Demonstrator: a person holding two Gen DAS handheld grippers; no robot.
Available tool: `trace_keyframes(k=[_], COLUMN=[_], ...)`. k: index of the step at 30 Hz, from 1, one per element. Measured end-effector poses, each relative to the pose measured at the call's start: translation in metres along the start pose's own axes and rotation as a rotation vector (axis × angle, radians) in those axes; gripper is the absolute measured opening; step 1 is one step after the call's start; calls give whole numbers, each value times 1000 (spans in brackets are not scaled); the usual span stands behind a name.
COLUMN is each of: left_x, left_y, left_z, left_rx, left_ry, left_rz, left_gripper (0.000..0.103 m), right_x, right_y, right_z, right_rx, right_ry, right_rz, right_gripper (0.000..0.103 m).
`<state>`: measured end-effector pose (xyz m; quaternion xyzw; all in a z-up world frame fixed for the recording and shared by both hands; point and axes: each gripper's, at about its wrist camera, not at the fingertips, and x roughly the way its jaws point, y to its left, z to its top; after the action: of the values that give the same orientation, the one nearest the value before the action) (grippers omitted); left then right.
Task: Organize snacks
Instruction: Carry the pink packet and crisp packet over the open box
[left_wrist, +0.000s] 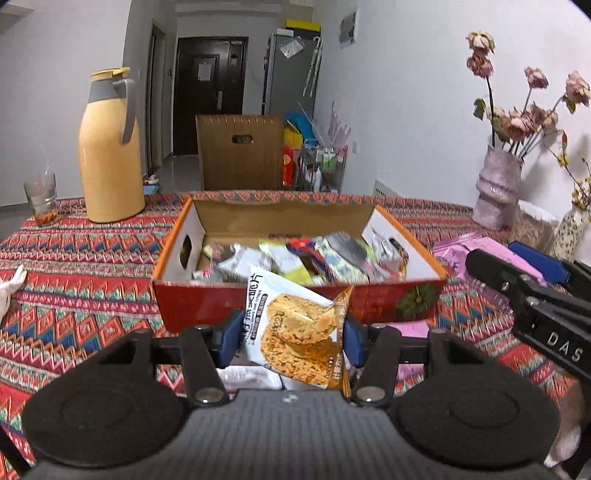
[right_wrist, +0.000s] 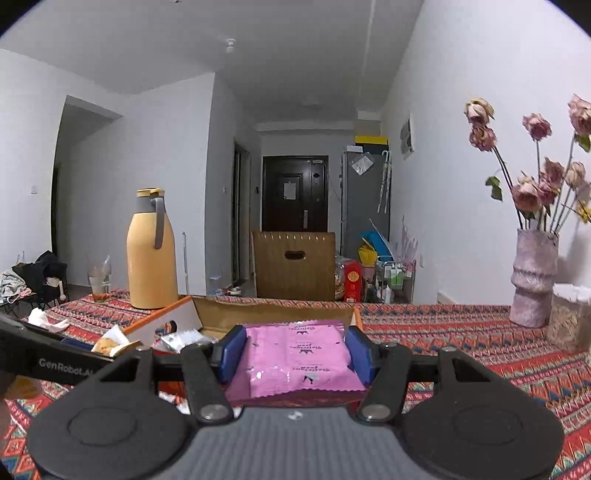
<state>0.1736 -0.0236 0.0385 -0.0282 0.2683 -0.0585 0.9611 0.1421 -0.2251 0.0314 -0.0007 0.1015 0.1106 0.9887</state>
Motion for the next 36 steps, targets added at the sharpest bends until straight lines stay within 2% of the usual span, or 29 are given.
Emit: trace_keyframes(k=[10,23,28,34,36], left_x=[23,82,109,128,130], left_y=[11,29,37,45,48], left_z=[35,70,68,56,53], left_rx=[-38,-120,-146,-159,-170], left_ry=[-54,-47,-35,-4,-2], left_rz=[30,78,113,109,95], left_gripper=[55,55,55,55,64], right_x=[41,118,144,163,166], right_y=[12,12,9,7,5], right_z=[25,37,29,10,7], right_rx=[-27,2,30,36,38], right_ry=[-11,44,64,105,116], right_rz=[9,8,7,16,21], right_gripper=[58,58,58,58,58])
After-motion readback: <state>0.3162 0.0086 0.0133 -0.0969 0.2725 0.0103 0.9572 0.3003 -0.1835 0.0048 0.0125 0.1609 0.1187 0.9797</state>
